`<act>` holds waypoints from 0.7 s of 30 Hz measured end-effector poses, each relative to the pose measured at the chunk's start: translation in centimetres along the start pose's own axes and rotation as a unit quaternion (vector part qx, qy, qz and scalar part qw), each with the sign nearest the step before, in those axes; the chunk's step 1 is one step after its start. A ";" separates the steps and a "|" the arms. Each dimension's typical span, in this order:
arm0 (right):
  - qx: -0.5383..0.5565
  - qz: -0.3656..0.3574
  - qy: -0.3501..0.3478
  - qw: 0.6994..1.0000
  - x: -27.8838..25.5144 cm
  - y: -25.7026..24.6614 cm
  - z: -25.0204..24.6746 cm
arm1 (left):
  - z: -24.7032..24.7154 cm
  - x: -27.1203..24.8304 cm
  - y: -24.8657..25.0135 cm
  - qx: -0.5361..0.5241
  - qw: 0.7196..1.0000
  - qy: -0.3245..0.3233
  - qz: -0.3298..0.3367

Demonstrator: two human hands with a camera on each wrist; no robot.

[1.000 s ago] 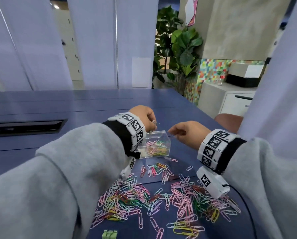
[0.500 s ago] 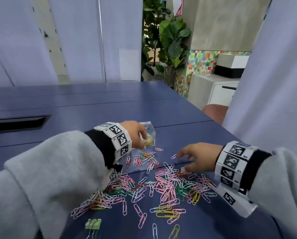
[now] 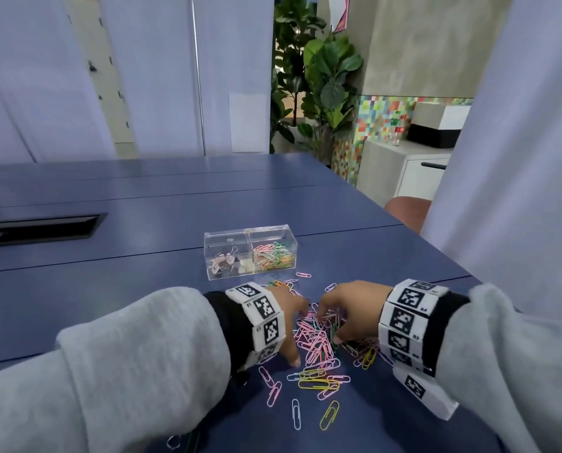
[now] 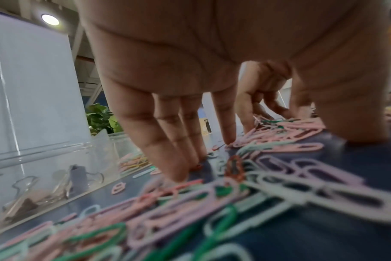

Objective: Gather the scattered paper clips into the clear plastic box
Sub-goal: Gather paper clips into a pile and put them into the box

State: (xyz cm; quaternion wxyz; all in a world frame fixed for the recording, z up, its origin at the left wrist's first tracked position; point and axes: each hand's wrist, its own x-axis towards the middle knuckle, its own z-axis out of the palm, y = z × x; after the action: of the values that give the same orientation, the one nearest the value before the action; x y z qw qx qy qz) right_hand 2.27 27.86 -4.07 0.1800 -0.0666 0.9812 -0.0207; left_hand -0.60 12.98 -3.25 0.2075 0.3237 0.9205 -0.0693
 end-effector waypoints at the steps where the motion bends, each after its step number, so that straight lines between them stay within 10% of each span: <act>1: 0.010 0.000 0.007 1.000 0.1 0.0 0.0 | 0.1 0.2 0.3 0.006 1.000 0.009 -0.003; 14: 0.146 -0.020 0.063 0.987 1.4 1.3 -3.0 | -0.2 1.0 -0.5 -0.002 0.999 0.031 0.021; 21: 0.253 -0.006 0.233 0.939 5.8 1.3 -7.3 | -3.3 -0.2 -5.3 -0.186 0.965 0.186 -0.011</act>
State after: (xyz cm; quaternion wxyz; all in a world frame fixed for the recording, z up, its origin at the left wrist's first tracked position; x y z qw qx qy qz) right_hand -5.89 28.47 0.61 -0.0432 -0.0180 0.9575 -0.2845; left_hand -4.92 9.61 -0.22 0.0885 0.2765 0.9430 0.1627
